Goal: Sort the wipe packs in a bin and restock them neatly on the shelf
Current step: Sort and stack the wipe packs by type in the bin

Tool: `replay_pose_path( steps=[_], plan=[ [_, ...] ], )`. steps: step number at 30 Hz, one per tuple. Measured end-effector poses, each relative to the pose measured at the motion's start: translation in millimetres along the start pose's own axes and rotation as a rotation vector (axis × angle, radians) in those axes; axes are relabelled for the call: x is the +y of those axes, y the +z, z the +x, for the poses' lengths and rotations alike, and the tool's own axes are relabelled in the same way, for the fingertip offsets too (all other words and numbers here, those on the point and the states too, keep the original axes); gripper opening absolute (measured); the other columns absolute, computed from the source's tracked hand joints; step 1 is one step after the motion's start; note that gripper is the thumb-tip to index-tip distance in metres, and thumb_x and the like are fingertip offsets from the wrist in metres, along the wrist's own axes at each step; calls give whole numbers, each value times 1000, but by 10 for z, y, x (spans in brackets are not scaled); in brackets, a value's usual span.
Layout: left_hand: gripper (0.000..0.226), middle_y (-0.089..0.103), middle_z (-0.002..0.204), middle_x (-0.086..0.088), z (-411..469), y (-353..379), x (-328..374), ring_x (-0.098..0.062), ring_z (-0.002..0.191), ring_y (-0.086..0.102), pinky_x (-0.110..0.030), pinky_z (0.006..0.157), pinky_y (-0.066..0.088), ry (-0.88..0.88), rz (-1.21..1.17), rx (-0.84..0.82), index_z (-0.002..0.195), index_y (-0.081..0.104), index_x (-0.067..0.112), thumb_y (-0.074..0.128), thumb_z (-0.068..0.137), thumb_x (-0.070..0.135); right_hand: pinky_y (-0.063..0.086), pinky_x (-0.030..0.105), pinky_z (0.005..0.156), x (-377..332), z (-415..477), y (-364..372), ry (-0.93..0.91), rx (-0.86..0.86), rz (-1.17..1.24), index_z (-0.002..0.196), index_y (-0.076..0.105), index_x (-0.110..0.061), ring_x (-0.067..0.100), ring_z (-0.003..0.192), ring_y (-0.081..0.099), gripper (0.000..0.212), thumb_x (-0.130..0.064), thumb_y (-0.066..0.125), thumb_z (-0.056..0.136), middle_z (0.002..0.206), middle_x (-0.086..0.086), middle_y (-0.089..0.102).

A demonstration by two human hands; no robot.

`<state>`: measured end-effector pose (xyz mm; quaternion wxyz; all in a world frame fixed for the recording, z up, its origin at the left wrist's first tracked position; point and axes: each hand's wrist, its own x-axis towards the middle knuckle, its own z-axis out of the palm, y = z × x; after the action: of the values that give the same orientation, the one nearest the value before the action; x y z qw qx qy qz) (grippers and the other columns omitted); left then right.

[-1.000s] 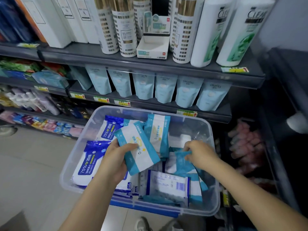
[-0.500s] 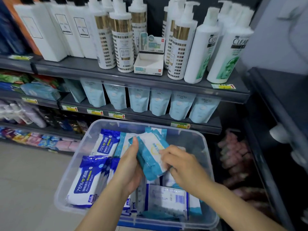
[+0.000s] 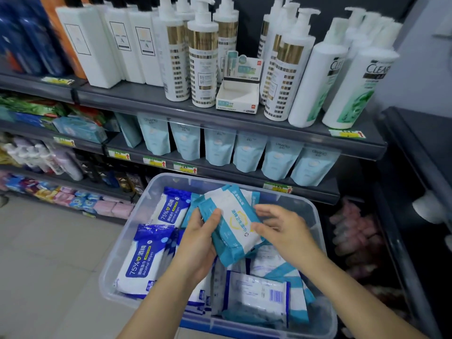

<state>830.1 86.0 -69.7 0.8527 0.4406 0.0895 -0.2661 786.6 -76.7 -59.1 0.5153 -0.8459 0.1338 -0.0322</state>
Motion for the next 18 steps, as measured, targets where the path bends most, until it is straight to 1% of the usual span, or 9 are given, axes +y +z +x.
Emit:
replay_pose_path(
  steps=[1,3,5,7,9,11,13,15,18],
  plan=[
    [23,70,114,-8,0,11,-14,-23,101,68,-40,83,57,-5,5,-3,120,54,16,47,97,16,50,13,75,-3,6,37,17,1,-24,116,64,-21,7,91,63,39,-13,74,79,102,-12,65],
    [25,68,116,-9,4,38,-54,-25,103,67,-44,86,56,-16,26,-8,122,52,17,48,97,18,48,10,67,-19,13,92,22,33,-71,117,65,-20,4,81,60,42,-14,76,76,95,-14,63],
    [29,68,116,-8,17,57,-102,-26,101,68,-44,82,57,-9,87,-14,123,50,17,52,95,16,49,11,65,-7,34,102,35,37,-68,113,66,-20,5,76,60,42,-14,78,74,92,-14,63],
    [30,69,113,-7,52,53,-113,-24,97,69,-43,78,58,18,129,17,122,50,17,55,93,11,49,12,67,24,87,52,42,33,-68,109,67,-20,10,79,63,35,-15,77,75,92,-13,64],
    [29,69,113,-5,122,6,-82,-22,97,69,-45,82,57,49,157,71,119,52,19,57,92,12,46,9,71,95,167,-53,45,67,-93,104,68,-18,9,84,63,24,-16,72,81,94,-9,67],
    [29,68,114,-4,192,-69,-21,-22,99,68,-46,84,56,66,173,113,119,52,20,58,91,14,44,11,79,238,258,-162,91,79,-190,108,67,-14,8,91,62,22,-16,66,86,104,-2,69],
    [32,67,115,-4,243,-139,33,-22,100,68,-43,79,58,76,182,147,122,51,19,58,92,13,43,18,87,409,317,-224,201,-31,-390,119,62,-14,10,100,59,30,-18,64,88,119,0,64],
    [34,66,117,-5,267,-182,57,-24,102,67,-44,80,57,83,190,166,125,50,18,57,92,12,41,22,92,535,335,-225,281,-225,-590,128,56,-14,15,111,56,40,-20,62,89,128,1,58],
    [35,66,118,-5,280,-189,45,-24,103,66,-44,81,56,74,182,159,127,50,17,56,93,11,45,26,91,624,287,-172,378,-516,-738,127,55,-9,21,113,56,43,-24,64,88,128,6,57]
  ],
)
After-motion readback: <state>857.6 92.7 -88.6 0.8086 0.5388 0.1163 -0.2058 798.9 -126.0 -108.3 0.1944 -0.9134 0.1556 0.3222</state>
